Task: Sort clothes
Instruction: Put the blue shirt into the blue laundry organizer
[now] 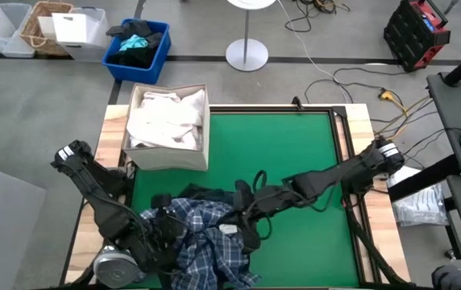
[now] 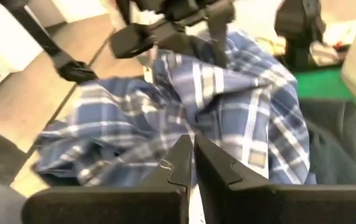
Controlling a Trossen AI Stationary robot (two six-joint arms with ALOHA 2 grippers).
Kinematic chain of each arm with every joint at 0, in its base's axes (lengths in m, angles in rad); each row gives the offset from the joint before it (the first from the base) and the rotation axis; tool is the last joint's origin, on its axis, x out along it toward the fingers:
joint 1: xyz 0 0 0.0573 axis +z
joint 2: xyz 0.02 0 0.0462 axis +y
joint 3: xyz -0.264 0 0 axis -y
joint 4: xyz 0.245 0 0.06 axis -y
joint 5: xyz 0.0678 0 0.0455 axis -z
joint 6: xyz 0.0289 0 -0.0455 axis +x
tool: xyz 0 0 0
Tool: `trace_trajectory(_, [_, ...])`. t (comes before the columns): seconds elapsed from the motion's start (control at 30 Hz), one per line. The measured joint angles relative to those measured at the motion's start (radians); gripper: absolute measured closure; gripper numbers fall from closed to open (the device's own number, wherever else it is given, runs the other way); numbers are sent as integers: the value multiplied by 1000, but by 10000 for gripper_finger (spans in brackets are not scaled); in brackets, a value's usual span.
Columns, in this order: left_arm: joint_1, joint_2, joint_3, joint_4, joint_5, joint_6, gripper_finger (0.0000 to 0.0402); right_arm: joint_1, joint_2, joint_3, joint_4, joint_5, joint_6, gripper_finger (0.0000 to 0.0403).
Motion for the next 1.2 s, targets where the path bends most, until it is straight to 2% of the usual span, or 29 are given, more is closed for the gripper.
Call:
trace_trajectory(0.13, [4,-2,82,-50,-10,21,339,48,-37,2,12,-2,-34,384])
trace_trajectory(0.27, [17,-3,111,-78,-12,37,331,112,-35,2,34,-5,-23,345])
trace_trajectory(0.37, [18,-3,99,-70,-18,67,319,160,-20,2,75,56,-16,299])
trace_trajectory(0.5, [24,4,33,-69,-74,81,304,222,35,3,163,195,-84,239])
trace_trajectory(0.63, [35,4,-64,-28,-98,81,297,257,123,26,288,286,-158,201])
trace_trajectory(0.8, [36,0,-176,30,-114,76,297,273,289,237,189,339,-241,184])
trace_trajectory(0.97, [38,-3,-259,79,-118,61,297,273,476,550,-60,357,-282,183])
trace_trajectory(1.1, [38,-4,-280,98,-117,60,297,273,611,809,-260,328,-261,183])
trace_trajectory(1.13, [38,-4,-281,99,-117,61,297,274,638,847,-283,324,-251,183])
trace_trajectory(1.2, [42,-4,-280,104,-115,65,297,284,617,794,-208,318,-226,183])
